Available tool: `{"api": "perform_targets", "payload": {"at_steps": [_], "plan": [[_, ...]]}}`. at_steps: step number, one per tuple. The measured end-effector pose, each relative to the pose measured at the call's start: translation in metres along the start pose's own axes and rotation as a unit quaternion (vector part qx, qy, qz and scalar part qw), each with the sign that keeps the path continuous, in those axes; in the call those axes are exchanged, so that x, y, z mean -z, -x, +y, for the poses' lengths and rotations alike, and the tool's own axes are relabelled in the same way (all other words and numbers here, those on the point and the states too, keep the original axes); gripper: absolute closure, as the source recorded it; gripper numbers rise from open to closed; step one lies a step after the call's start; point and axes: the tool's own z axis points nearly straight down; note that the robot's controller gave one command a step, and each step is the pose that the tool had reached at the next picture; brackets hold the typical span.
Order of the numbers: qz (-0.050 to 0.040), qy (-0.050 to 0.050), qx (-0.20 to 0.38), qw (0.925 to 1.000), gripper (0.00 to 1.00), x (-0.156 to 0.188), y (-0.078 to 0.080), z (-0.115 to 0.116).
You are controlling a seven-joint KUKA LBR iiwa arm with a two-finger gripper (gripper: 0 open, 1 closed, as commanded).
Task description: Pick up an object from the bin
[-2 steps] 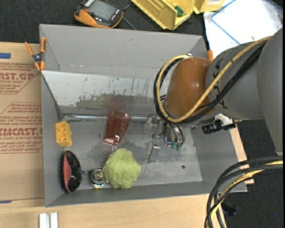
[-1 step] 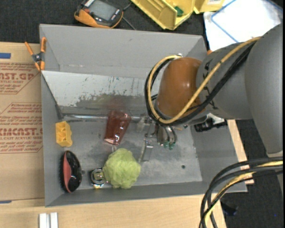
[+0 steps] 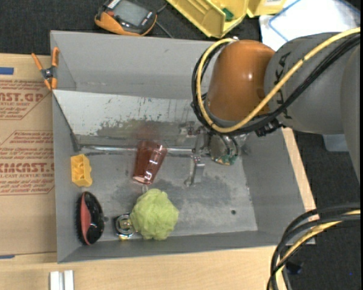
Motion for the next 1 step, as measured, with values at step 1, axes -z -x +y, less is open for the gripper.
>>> {"api": "perform_targets", "payload": {"at_steps": [1], "plan": [[0.0073,0.002,-0.042,0.9991,0.0,-0.0017,-0.0365,0.0283]]}}
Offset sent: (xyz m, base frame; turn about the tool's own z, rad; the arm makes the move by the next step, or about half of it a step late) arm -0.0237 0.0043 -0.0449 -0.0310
